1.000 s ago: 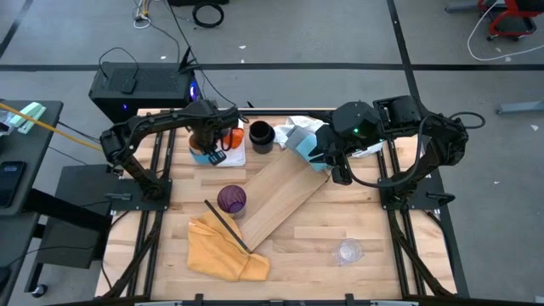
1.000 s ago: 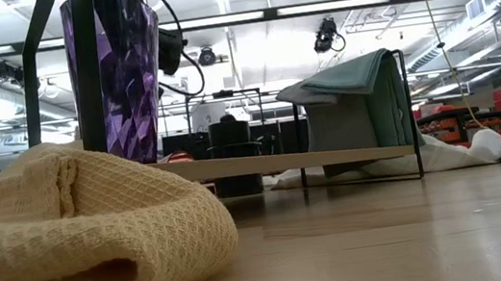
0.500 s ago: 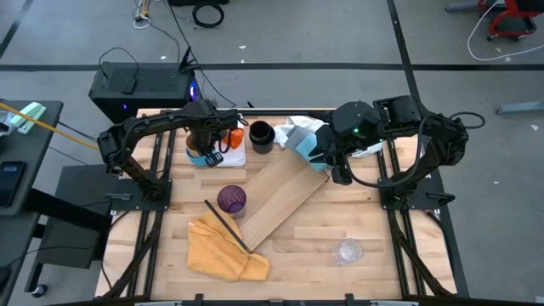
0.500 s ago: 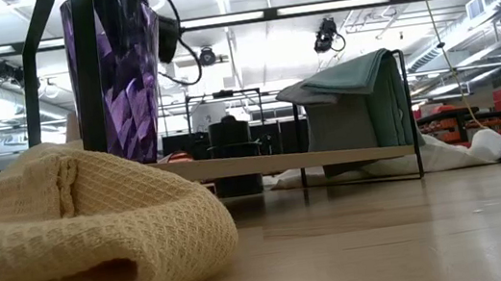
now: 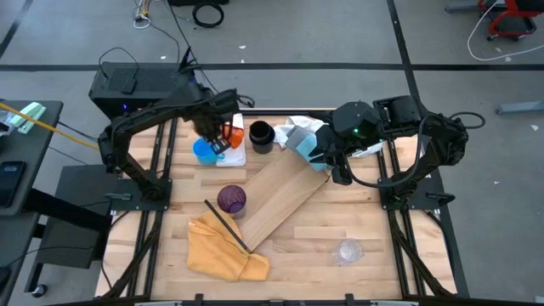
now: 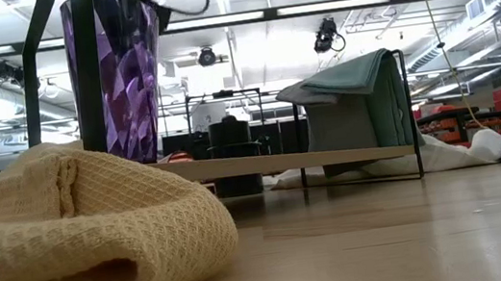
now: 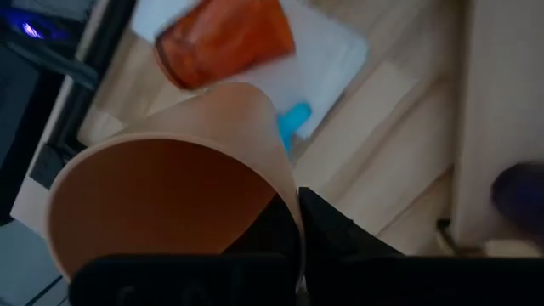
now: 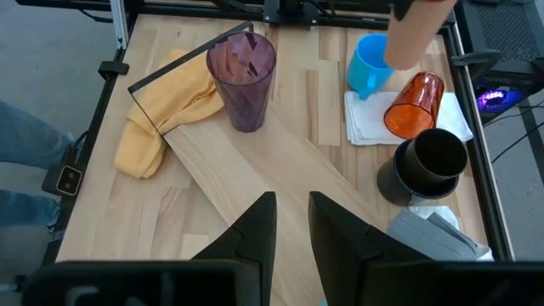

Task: Stack small to large cups/mugs on shelf
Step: Put the orange cup on the shelf

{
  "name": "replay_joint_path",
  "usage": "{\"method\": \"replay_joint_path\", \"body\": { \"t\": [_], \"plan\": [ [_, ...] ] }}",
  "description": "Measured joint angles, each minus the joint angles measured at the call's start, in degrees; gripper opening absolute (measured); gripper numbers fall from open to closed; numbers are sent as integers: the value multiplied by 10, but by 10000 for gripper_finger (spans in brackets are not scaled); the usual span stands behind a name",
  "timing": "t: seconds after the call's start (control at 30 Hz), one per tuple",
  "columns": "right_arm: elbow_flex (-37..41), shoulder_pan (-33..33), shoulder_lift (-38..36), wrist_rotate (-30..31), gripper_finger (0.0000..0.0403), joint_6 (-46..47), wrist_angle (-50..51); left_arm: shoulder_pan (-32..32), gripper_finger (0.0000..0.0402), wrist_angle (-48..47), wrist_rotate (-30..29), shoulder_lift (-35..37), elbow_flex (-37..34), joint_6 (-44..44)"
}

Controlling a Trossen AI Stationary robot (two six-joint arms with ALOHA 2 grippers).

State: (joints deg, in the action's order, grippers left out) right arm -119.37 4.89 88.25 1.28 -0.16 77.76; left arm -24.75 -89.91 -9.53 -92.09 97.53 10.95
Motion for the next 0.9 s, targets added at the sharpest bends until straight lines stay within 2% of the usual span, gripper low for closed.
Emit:
{"method": "replay_joint_path", "body": {
  "t": [0.2,0.47,0.63,0.73,0.9],
  "plan": [
    [0,0,0,0,78,0,4,16,9,-1,39,0,36,6],
    [0,0,0,0,78,0,7,92,9,8,80,0,42,22],
    [0,0,0,0,78,0,7,134,9,54,90,-1,42,46],
    [0,0,0,0,78,0,6,146,9,96,123,-7,42,77],
    [0,0,0,0,78,2,4,157,9,155,135,-21,42,126]
  ]
}}
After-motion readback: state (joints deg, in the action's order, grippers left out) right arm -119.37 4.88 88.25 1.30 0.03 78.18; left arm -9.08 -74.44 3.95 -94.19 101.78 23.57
